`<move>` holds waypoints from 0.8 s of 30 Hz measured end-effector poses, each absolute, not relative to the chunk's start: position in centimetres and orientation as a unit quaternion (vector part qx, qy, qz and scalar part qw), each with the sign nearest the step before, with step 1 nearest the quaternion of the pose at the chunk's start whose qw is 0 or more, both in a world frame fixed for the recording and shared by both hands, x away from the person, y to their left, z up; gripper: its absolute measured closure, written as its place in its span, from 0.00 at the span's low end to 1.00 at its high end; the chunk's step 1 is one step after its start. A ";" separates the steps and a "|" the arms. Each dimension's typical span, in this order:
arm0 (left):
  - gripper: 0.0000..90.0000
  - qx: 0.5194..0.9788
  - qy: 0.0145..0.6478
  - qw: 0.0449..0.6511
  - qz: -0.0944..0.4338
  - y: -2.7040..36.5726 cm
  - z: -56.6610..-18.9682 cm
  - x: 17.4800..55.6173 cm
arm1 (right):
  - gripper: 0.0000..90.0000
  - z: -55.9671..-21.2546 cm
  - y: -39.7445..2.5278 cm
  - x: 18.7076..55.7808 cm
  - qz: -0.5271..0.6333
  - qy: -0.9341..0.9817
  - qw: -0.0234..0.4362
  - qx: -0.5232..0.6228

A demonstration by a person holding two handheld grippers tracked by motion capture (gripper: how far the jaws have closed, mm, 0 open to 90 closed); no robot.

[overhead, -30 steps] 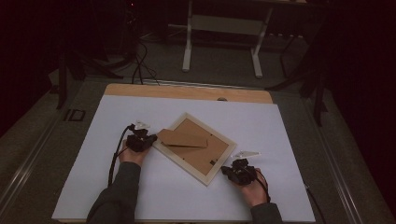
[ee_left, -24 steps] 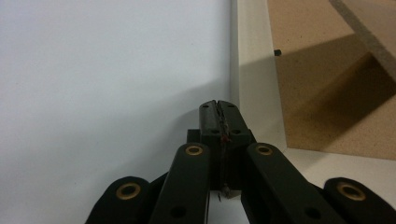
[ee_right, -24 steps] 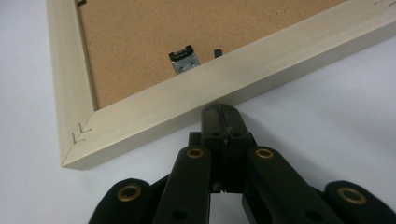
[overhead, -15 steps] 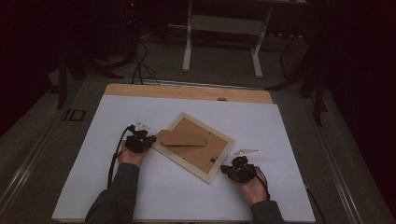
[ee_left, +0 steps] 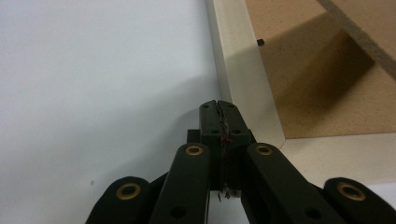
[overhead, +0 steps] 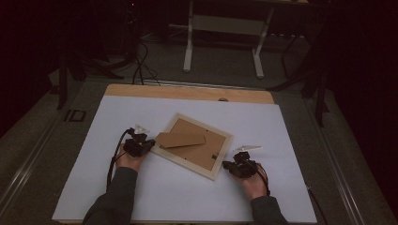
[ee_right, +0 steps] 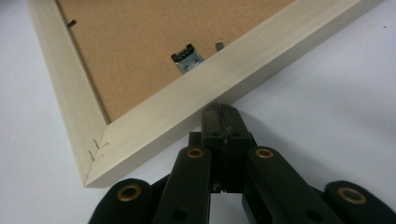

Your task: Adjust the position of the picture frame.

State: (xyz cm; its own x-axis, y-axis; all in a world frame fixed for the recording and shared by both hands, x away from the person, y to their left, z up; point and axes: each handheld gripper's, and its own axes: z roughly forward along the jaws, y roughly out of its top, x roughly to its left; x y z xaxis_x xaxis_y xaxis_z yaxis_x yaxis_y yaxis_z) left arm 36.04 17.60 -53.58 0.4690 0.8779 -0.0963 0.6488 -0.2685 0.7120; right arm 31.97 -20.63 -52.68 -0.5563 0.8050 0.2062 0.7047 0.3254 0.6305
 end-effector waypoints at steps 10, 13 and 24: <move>1.00 0.769 0.505 0.365 0.146 18.2 -53.7 34.9 | 1.00 -52.8 -20.6 32.8 0.351 0.807 0.072 0.468; 1.00 0.766 0.508 0.367 0.145 18.3 -53.8 34.5 | 1.00 -52.8 -20.7 33.2 0.353 0.807 0.069 0.469; 1.00 0.771 0.499 0.367 0.147 18.3 -53.8 33.6 | 1.00 -52.6 -20.6 32.1 0.344 0.819 0.065 0.455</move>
State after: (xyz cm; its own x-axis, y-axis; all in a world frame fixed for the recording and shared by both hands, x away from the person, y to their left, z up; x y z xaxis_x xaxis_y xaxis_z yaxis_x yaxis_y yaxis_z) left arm 33.59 18.26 -53.78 0.4594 0.8772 -0.1391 0.6613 -0.2333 0.7129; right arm 32.11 -20.56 -52.61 -0.5775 0.7900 0.2062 0.6999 0.3490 0.6232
